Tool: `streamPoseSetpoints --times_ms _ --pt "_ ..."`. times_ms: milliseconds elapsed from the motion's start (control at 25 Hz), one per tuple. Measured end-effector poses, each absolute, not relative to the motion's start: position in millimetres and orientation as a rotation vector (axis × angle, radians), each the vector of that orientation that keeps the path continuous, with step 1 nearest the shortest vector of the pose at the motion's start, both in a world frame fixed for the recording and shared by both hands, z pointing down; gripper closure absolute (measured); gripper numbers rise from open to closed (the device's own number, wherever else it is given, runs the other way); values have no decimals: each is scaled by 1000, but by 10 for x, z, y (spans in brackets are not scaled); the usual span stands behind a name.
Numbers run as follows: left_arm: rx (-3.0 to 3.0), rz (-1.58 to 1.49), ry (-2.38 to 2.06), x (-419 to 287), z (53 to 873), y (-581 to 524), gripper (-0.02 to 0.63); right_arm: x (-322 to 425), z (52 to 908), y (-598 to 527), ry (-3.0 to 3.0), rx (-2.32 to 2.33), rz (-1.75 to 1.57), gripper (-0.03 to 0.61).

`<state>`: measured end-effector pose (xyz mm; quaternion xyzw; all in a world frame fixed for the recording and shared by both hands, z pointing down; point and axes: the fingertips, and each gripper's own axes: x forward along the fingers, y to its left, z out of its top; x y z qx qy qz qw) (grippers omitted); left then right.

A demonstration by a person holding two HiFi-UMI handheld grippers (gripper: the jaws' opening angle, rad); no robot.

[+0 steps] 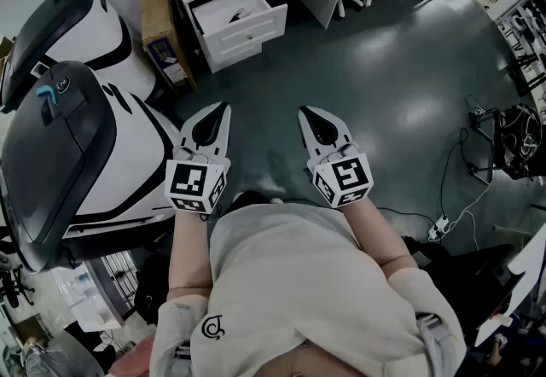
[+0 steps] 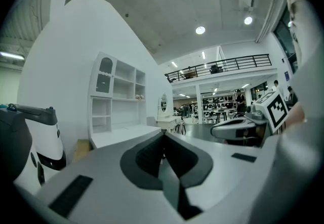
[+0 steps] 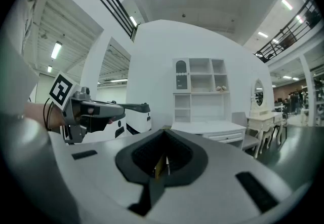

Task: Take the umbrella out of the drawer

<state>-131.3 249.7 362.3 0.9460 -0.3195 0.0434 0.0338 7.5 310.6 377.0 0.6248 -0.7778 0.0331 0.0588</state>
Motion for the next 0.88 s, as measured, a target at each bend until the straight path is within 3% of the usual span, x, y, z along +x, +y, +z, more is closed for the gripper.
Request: streamPoseSetpoints --times_ms 880 --pt "2827 206 -937 -1113 3988 2274 601 260 4100 2816 -2360 1888 249 572"
